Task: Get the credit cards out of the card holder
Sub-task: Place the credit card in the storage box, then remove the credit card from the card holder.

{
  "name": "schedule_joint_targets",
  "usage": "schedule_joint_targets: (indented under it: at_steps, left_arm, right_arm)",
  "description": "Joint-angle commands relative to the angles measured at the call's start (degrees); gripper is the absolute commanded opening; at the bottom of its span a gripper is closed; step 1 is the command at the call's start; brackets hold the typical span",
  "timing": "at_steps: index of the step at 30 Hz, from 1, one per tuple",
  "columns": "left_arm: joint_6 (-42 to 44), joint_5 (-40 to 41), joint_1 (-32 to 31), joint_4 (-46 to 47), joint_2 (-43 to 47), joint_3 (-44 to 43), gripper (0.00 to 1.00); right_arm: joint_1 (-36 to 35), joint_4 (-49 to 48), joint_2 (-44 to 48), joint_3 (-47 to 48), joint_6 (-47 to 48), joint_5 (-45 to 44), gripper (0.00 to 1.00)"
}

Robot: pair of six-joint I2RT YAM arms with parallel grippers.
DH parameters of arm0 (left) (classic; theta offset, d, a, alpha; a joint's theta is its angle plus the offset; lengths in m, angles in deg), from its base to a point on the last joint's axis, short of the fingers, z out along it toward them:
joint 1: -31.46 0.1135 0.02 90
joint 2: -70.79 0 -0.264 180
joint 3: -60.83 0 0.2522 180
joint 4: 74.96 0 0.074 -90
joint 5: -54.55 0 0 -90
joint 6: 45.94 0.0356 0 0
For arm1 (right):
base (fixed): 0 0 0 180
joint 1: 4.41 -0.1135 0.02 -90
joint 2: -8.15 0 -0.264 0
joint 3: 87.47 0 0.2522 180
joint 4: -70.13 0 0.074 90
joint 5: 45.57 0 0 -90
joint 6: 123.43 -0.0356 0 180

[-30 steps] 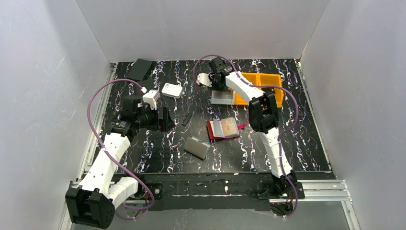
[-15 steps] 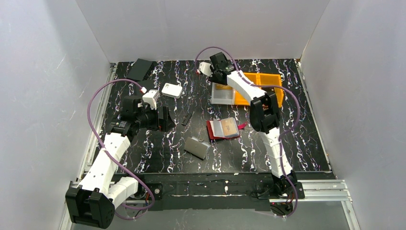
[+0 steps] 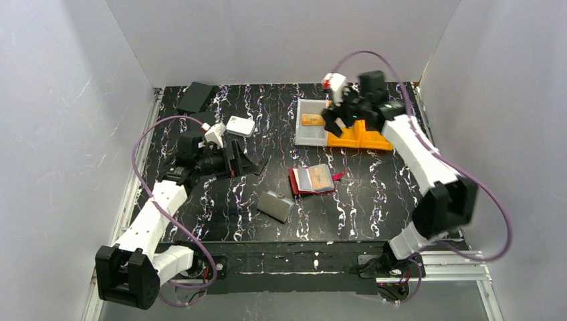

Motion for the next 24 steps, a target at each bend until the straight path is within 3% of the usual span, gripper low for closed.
schedule_joint_targets:
  at_steps: [1,4,7,11,16,19,24]
  left_arm:
    - [-9.51,-1.72,-8.29,7.37,1.59,-0.58,0.98]
    - [-13.03,2.87,-16.85,10.53,-0.83,-1.86,0.96]
    - [-16.1,8.05,-23.89,13.95,-5.07,-3.37,0.92]
    - [-18.72,14.86,-30.5,14.57,-12.91,-7.81,0.89]
    - [-19.94,23.01,-34.87,13.04,-22.61,-13.7,0.8]
    - [-19.23,26.09,-36.21,9.03,-28.41,-18.87,0.74]
    - [-17.55,29.43,-38.23,-2.59,-38.33,-30.49,0.64]
  right_arm:
    - [9.95,-1.9,8.86,-16.68,-13.44,27.61,0.91]
    - [14.41,-7.44,12.82,-27.03,-18.79,33.15,0.88]
    - [17.86,-18.85,15.48,-35.98,-27.27,35.74,0.86]
    - [19.67,-25.75,16.44,-41.54,-34.58,34.48,0.72]
    - [19.73,-31.88,16.03,-45.89,-38.82,33.24,0.48]
    - [19.73,-30.33,14.55,-45.85,-36.67,30.19,0.24]
    - [16.48,-28.38,12.58,-44.93,-35.16,29.04,0.08]
